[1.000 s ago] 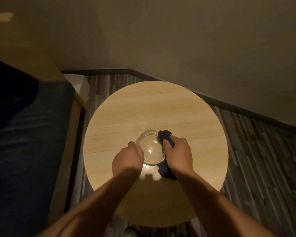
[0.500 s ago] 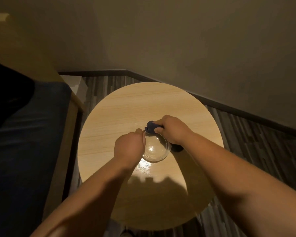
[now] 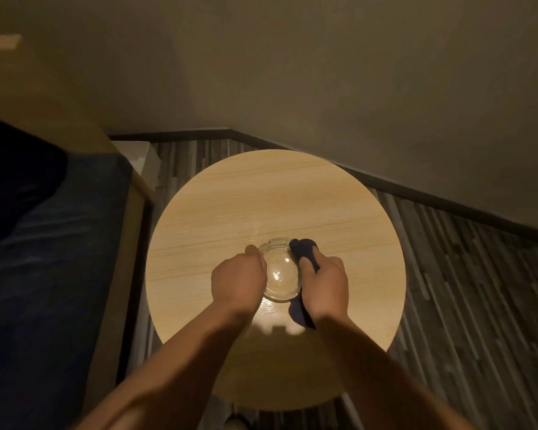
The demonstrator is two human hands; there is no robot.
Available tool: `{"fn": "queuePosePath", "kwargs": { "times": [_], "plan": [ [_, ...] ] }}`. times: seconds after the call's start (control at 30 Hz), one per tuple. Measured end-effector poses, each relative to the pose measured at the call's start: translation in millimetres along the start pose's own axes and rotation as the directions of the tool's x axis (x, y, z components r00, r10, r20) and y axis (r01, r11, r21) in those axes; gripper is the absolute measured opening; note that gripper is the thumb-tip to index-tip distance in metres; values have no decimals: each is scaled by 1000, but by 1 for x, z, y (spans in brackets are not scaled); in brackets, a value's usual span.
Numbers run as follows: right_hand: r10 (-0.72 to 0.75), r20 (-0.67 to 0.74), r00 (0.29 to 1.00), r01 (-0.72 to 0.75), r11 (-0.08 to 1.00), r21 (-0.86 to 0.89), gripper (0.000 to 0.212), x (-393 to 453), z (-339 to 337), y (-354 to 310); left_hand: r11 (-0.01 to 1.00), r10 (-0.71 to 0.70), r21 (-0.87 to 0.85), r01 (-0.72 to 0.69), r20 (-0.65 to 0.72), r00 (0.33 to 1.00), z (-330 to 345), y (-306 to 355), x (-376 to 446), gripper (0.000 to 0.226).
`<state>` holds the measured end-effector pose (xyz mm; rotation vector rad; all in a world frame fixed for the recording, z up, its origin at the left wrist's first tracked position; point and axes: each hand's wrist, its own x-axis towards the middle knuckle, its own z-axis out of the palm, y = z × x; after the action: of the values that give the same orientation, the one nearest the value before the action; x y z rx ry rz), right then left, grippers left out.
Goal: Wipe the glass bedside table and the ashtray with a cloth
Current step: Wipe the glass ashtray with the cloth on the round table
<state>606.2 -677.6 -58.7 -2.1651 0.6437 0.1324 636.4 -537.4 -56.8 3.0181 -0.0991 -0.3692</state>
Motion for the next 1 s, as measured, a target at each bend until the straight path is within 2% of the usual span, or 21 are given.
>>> {"fn": "queuePosePath", "kwargs": {
  "times": [0.1, 0.17, 0.23, 0.3, 0.37, 0.53, 0.57, 0.73, 0.8, 0.87, 1.0],
  "plan": [
    [-173, 218, 961, 219, 953, -208, 30, 39, -15, -6, 999, 37, 9, -36, -59, 998, -2, -7, 1, 30],
    [-239, 421, 875, 378, 880, -287, 32, 67, -26, -24, 992, 123, 34, -120, -92, 988, -7, -10, 13, 32],
    [-246, 596, 764, 511, 795, -327, 31, 89, -32, -47, 976, 210, 71, -206, -52, 976, -12, -9, 29, 31],
    [-213, 696, 686, 569, 754, -330, 29, 102, -33, -62, 966, 242, 100, -239, -17, 970, -12, -6, 36, 30],
    [-173, 720, 672, 543, 777, -320, 27, 105, -32, -65, 975, 205, 90, -201, -32, 978, -8, -3, 34, 29],
    [-219, 584, 782, 411, 885, -219, 14, 88, -35, -47, 986, 152, 79, -150, -11, 988, -4, 2, 30, 18],
    [-229, 538, 811, 389, 898, -205, 20, 81, -38, -42, 987, 146, 76, -145, -9, 989, -4, 1, 30, 16],
    [-122, 202, 972, 142, 986, -88, 31, 30, -34, 5, 989, 127, 76, -124, -28, 992, -1, 3, 24, 16],
    [-11, 82, 997, 8, 999, 34, 28, 9, -19, 16, 986, 140, 92, -138, -25, 990, -2, 4, 23, 16],
    [133, 24, 991, -135, 977, 165, 26, -5, -9, 17, 979, 169, 117, -167, -9, 986, -3, 4, 22, 16],
    [160, 43, 986, -166, 945, 283, 23, -31, -10, 21, 963, 220, 154, -221, 23, 975, -7, 2, 22, 14]
  ]
}}
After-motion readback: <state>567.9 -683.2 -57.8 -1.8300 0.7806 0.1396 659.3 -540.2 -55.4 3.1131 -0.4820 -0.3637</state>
